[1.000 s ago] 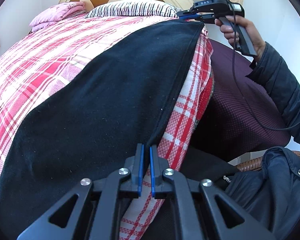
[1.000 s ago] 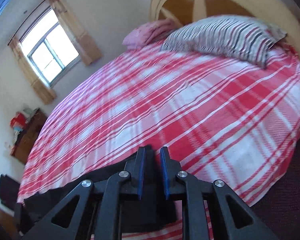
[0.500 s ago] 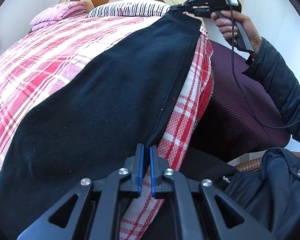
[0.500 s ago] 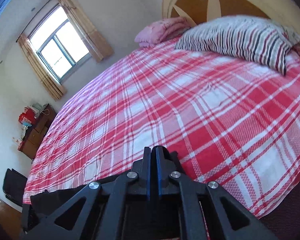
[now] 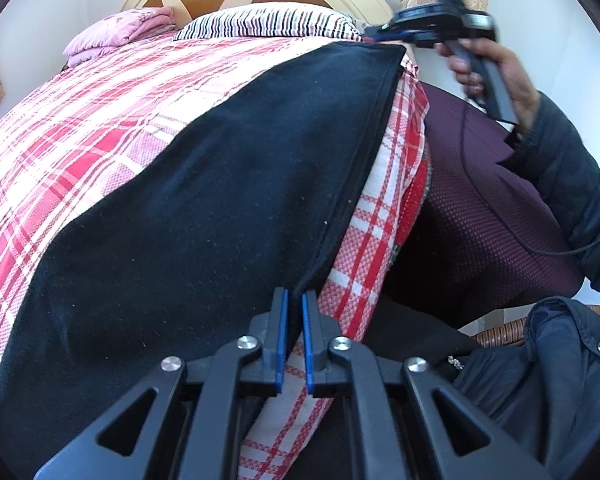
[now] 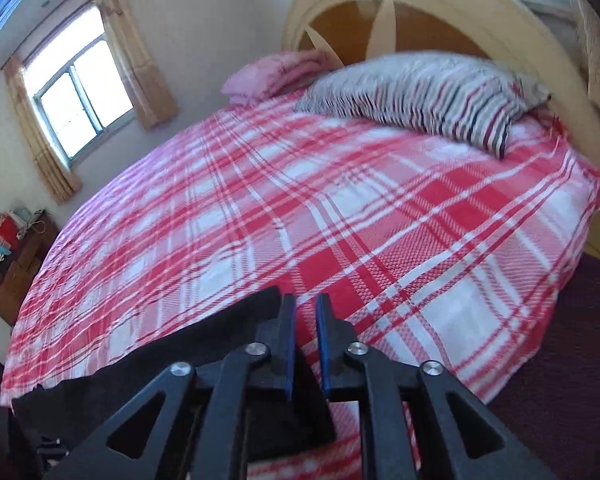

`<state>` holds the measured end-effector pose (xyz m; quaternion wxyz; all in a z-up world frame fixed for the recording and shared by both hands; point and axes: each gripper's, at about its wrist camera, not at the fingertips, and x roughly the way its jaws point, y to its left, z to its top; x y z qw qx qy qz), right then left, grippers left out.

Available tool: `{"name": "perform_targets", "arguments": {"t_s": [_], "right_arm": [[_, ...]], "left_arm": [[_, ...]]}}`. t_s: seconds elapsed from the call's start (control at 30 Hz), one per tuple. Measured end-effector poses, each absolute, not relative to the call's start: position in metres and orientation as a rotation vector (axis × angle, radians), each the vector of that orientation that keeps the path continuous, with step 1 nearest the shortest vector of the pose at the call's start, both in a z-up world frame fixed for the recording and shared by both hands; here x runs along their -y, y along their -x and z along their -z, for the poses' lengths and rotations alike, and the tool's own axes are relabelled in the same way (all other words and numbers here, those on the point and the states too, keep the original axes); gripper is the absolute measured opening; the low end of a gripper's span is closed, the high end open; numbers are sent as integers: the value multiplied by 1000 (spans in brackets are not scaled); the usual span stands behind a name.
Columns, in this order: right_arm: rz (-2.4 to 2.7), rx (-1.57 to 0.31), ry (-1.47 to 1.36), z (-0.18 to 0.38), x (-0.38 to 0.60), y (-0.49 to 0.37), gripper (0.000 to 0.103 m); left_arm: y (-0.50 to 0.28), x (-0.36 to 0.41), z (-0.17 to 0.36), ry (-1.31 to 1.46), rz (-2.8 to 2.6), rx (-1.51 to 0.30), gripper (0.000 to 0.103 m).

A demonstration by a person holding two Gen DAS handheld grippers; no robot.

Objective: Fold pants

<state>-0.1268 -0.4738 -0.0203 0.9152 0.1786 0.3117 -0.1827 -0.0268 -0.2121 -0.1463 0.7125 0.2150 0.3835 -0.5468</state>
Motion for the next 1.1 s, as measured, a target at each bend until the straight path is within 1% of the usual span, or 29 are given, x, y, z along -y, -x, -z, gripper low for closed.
{"name": "perform_targets", "arguments": {"t_s": [0.03,0.1,0.13,0.2,0.23,0.27,0.3,0.5,0.53,0.57,0.6,0.67,0.87,1.0,1.1], "right_arm": [[325,-620,-351,15,463,134,45],[234,-618,-346,16,448,138,53],[196,-644,-346,21,442,138,53],[204,-718,-336,37,438,135,53],[228,-751,-342,47,440,134,53],[240,-775,-373,58,446,132,53],[232,-743,-380,60,448,136,53],[279,-765,-333,50,434,133,53],[282,-759,-324,47,430,133,53],[253,-745,-316,41,420,131,53],[223,-736,-310,36,412,128,53],[153,-722,-294,28,388,115,53],[-129,-803,-284,33,288,32,53],[-322,-900,-246,52,202,-33,53],[-437,-990,-228,74,138,-72,53]], "left_arm": [[28,211,146,-477,1209,-846,10],[31,210,145,-480,1201,-831,14],[32,209,144,-484,1194,-821,18],[34,206,141,-496,1165,-792,29],[34,204,139,-496,1152,-779,41],[34,200,137,-491,1137,-762,49],[31,197,134,-477,1129,-749,50],[16,160,118,-429,1036,-696,51],[13,149,115,-429,1008,-684,53],[9,132,114,-426,971,-675,59],[5,119,114,-423,937,-671,61],[-7,91,117,-413,852,-678,63],[-38,8,144,-287,651,-789,63],[-35,-16,157,-271,588,-802,63],[-34,-20,161,-283,576,-802,63]]}}
